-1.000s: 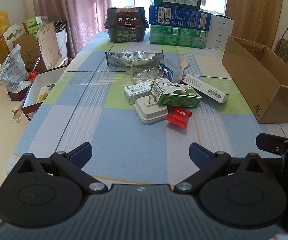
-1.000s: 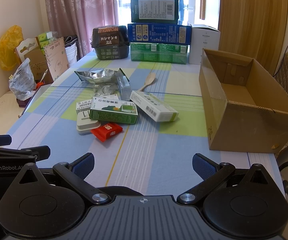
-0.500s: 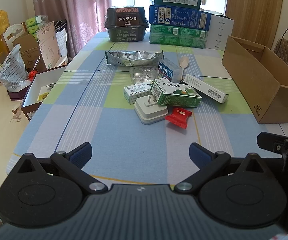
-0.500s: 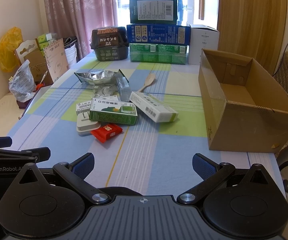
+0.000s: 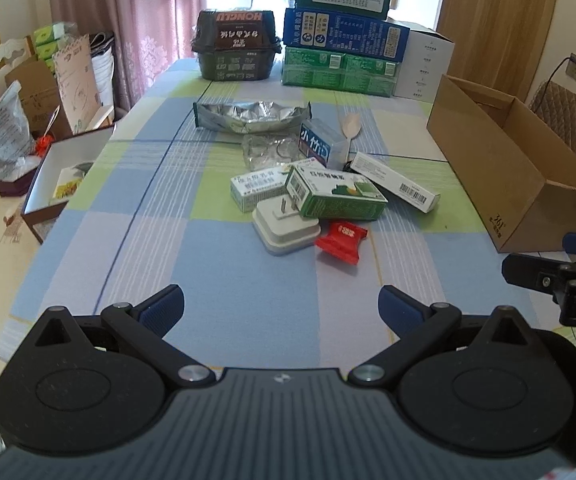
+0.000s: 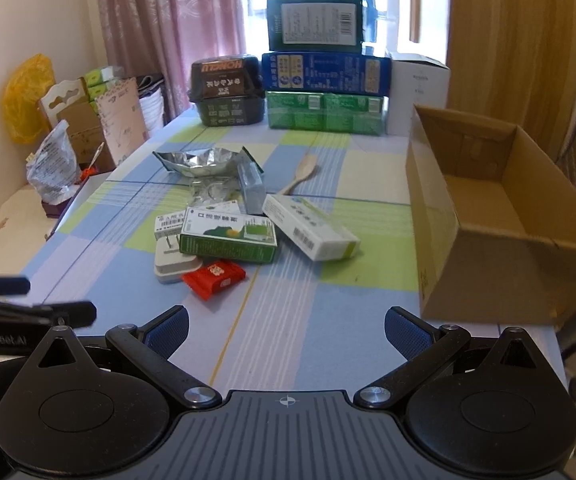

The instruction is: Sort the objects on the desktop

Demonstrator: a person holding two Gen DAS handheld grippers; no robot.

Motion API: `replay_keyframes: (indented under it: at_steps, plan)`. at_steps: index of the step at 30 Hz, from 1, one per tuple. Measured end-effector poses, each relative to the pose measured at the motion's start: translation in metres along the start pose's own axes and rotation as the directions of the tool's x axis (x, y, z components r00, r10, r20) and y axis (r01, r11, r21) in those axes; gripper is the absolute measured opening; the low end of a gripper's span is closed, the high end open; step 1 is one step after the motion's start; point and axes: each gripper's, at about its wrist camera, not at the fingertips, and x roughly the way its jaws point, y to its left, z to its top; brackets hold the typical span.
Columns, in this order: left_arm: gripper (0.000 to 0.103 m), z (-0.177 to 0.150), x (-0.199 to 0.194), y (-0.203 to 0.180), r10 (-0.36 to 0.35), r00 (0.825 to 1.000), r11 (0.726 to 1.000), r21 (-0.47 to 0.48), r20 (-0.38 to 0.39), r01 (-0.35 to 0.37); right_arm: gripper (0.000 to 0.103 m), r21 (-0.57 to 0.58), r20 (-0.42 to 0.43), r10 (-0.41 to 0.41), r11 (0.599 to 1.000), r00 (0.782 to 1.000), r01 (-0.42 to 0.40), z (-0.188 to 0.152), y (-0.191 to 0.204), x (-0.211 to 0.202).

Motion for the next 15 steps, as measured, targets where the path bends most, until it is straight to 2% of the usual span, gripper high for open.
replay_keyframes:
  at_steps: [3, 6, 11, 15]
  plan:
    - [0.101, 0.015, 0.006, 0.007, -0.015, 1.0, 0.999, 0.045, 0.009, 0.015, 0.101, -0.036, 0.0, 0.04, 0.999, 0.999, -0.04, 0.006, -0.001, 0.008]
    - [0.101, 0.027, 0.016, 0.013, -0.043, 0.999, 0.99, 0.132, 0.01, 0.041, 0.101, -0.07, -0.018, 0.081, 0.994, 0.997, -0.082, 0.012, -0.002, 0.021]
    - [0.1, 0.036, 0.048, 0.026, -0.065, 0.998, 0.963, 0.259, -0.025, 0.07, 0.101, -0.099, -0.092, 0.144, 0.983, 0.985, -0.153, 0.026, -0.006, 0.047]
    - [0.097, 0.038, 0.071, 0.036, -0.115, 0.992, 0.937, 0.325, -0.06, 0.128, 0.101, -0.182, -0.137, 0.193, 0.959, 0.972, -0.216, 0.034, 0.002, 0.071]
